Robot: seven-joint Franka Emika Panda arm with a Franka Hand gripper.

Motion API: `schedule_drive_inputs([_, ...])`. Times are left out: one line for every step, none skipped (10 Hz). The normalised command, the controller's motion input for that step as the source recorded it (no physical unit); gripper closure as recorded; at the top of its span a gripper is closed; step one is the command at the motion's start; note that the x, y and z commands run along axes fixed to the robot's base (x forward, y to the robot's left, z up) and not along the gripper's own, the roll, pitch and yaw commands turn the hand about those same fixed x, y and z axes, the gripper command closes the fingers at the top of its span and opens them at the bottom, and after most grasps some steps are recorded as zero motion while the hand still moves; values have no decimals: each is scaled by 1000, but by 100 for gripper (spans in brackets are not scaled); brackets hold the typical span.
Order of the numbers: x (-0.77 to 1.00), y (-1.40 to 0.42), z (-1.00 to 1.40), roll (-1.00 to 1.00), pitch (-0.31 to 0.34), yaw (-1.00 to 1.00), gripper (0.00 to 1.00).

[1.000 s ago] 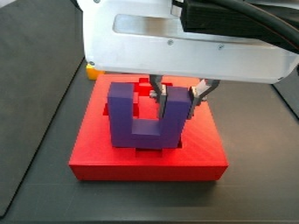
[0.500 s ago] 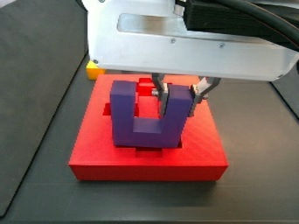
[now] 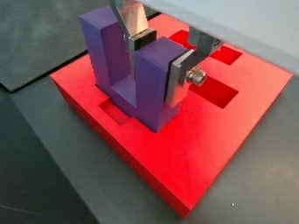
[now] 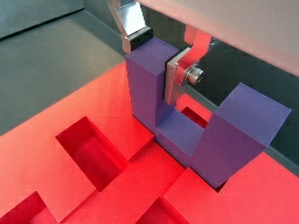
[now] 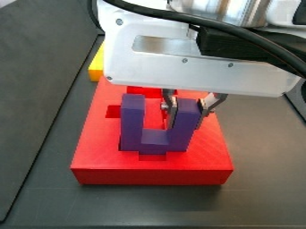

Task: Pick up the purple object. Move up. Move to above the board. Insert the purple object.
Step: Insert the purple object.

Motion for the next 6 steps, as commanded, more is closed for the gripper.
schedule_drive_inputs([0, 0, -640, 31, 0, 0, 100])
schedule_drive_inputs([0, 0, -780, 39, 0, 0, 100])
schedule_drive_inputs([0, -23, -769, 37, 0, 3, 100])
schedule_drive_inputs([0, -71, -666, 33, 0, 23, 100])
schedule_drive_inputs([0, 0, 0, 6, -19, 9, 100])
schedule_drive_inputs([0, 0, 0, 0, 0, 0, 100])
